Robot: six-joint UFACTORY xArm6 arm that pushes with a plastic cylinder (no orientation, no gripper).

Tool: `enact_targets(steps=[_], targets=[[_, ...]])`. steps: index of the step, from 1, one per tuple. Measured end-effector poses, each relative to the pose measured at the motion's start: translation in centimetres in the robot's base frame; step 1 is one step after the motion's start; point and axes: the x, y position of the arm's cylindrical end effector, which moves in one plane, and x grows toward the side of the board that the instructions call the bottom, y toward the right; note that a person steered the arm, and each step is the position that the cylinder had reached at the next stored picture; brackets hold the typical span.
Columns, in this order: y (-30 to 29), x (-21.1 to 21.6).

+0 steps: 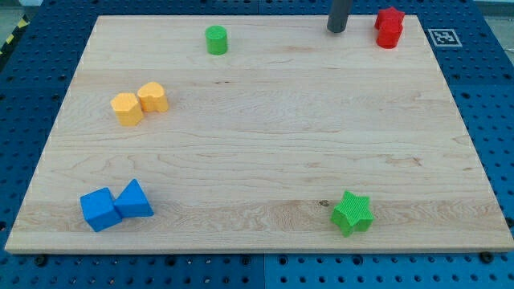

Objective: Separate the red circle from the red star

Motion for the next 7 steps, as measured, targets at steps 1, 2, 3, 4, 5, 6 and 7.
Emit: enact_targets(steps=[1, 2, 3, 4, 5, 6, 7], targets=[[0.8, 0.0], [1.5, 0.0], [2.3, 0.0], [3.4, -0.2], [4.8, -0.2], [6.2, -0.3], [7.1, -0.5]])
